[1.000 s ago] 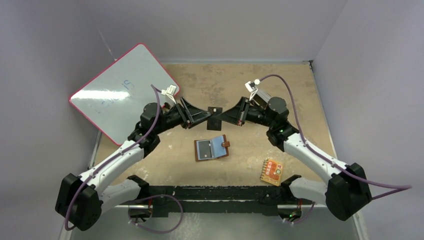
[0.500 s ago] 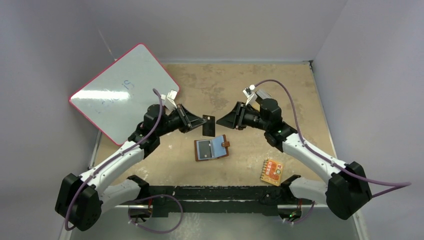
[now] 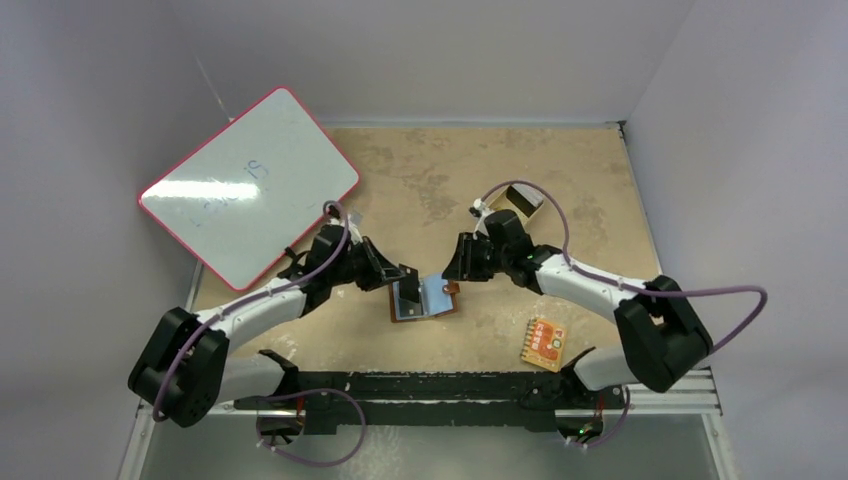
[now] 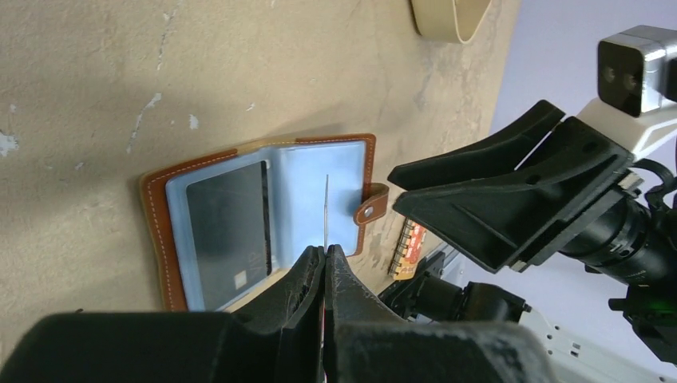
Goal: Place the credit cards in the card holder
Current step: Insert the credit card into the card holder.
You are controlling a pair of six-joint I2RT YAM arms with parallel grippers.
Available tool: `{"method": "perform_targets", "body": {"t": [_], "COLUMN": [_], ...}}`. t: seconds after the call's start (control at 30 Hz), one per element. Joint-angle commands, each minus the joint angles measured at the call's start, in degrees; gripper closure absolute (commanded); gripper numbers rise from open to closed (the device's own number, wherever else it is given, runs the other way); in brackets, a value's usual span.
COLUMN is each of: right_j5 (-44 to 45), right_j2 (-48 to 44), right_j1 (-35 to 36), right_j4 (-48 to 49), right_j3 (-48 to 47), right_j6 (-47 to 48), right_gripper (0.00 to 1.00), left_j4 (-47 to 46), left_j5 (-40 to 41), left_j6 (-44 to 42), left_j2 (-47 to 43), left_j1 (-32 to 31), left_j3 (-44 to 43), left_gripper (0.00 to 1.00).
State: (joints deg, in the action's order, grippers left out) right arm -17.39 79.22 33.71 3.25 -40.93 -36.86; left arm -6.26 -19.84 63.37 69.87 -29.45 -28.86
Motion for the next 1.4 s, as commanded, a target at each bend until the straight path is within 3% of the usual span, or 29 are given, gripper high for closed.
{"method": "perform_targets", "body": {"t": [0.0, 0.27, 0.43, 0.77, 1.03, 1.37], "right_j5": [2.91, 8.21, 8.62, 7.75, 7.55, 8.58], "right_j2": [3.85, 9.97, 10.77, 11.89, 12.18, 11.5], "right_j1": [1.65, 3.81, 3.91, 4.1, 4.17, 4.36], "right_j4": [-1.58, -4.31, -3.21, -1.76, -1.33, -2.07], "right_j3": [-2.52, -2.84, -1.47, -0.66, -0.59, -0.21], "right_j6": [4.06, 5.42, 5.34, 5.23, 5.35, 5.05], "right_gripper": [0.63, 0.75, 0.81, 0.83, 0.84, 0.87], "left_j4": [-4.31, -12.65, -13.24, -15.18, -22.81, -21.4], "left_j5": [0.8, -1.35, -1.2, -1.44, -4.08, -2.85], "left_j6": [-1.7, 0.63, -0.96, -3.56, -3.1, -2.56], "left_j2": [0.77, 4.25, 6.63, 10.69, 13.53, 12.57], "left_j1": [-0.31, -0.43, -0.52, -0.61, -1.29, -1.66], "left_j3": [0.87, 5.04, 5.18, 5.59, 7.14, 7.43], "left_gripper": [1.0, 1.0, 1.0, 1.0, 1.0, 1.0]}}
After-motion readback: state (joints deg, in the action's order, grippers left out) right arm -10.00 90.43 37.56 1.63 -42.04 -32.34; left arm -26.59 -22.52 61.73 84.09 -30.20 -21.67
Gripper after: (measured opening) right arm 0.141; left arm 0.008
